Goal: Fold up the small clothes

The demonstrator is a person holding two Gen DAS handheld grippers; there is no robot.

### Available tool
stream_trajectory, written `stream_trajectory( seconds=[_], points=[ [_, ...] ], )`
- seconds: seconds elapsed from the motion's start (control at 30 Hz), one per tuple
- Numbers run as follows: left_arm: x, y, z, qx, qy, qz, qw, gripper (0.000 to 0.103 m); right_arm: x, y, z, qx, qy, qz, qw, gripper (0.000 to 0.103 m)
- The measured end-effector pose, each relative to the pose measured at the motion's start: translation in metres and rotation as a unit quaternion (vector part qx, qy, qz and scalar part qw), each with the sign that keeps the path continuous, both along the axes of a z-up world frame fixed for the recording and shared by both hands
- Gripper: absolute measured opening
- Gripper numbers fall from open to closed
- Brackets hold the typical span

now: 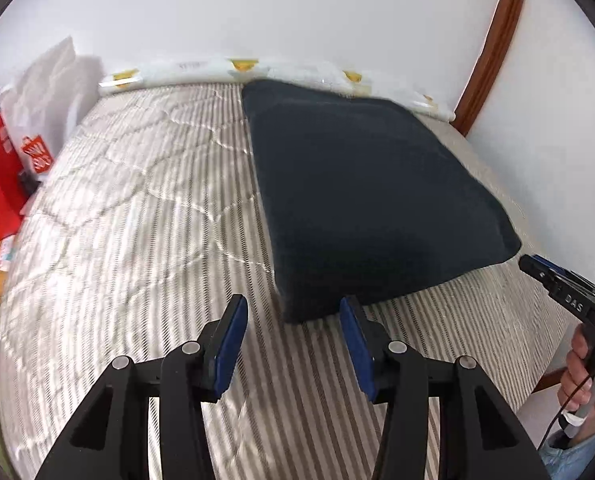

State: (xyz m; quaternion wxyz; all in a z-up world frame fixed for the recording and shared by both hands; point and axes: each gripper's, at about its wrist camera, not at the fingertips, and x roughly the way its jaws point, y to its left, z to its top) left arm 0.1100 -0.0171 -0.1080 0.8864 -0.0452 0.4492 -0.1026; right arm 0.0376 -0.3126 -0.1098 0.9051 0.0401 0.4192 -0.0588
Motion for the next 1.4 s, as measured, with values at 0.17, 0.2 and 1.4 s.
stream_trajectory(
  seconds=[0.17,0.2,1.4],
  points=[
    [-0.03,-0.006,0.039,0.007,-0.042,0.009,0.9991,0.061,-0.038,0.013,0.039,-0.008,-0.028,-0.003,1.0,0.057],
    [-0.038,-0.007,0.048,0.006,-0.053,0.009,0.9985,0.065,-0.043,0.015,0.047,-0.009,-0.034,-0.003,0.999,0.062],
    [-0.139,-0.029,0.133,0.044,-0.149,0.032,0.9874,0.088,-0.156,0.048,0.145,-0.048,-0.12,-0.023,0.991,0.103]
  ],
)
